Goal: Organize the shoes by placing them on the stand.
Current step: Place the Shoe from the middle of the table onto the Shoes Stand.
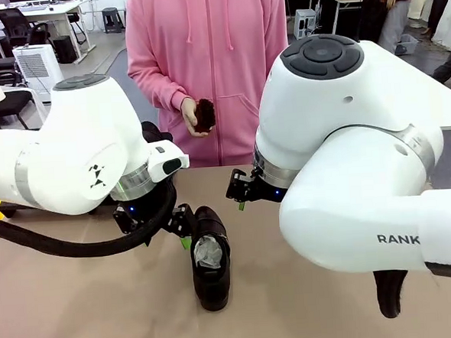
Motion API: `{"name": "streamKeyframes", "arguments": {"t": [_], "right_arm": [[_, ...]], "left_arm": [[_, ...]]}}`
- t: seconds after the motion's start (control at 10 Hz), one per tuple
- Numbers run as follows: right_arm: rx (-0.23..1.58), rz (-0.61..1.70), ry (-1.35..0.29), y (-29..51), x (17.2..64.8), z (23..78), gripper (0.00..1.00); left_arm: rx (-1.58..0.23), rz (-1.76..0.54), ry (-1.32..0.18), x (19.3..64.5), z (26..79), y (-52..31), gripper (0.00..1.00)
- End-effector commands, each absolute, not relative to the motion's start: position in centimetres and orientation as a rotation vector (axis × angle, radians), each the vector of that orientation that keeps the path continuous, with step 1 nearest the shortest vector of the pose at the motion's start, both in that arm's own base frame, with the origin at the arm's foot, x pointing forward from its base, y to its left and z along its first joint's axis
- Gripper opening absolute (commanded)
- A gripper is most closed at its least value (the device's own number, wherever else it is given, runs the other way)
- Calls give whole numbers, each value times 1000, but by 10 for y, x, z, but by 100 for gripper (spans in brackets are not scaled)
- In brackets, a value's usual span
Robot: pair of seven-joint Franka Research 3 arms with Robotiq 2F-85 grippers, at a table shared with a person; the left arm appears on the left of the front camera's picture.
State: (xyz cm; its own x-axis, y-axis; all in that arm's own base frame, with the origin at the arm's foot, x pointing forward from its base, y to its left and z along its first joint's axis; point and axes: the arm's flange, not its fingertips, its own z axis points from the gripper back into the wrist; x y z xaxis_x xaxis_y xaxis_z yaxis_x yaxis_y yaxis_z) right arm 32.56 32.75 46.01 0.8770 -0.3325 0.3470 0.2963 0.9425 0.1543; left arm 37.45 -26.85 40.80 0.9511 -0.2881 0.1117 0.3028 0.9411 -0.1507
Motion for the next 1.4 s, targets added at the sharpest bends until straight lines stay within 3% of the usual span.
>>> {"name": "streamKeyframes", "arguments": {"t": [0.0,0.8,1.3], "right_arm": [[116,-313,-368,326,329,464,100],[116,-313,-368,326,329,464,100],[116,-313,-368,326,329,464,100]], "left_arm": [[-222,-313,-48,368,406,-275,93],[-144,-199,6,373,351,-311,93],[-149,-188,7,376,354,-309,15]]}}
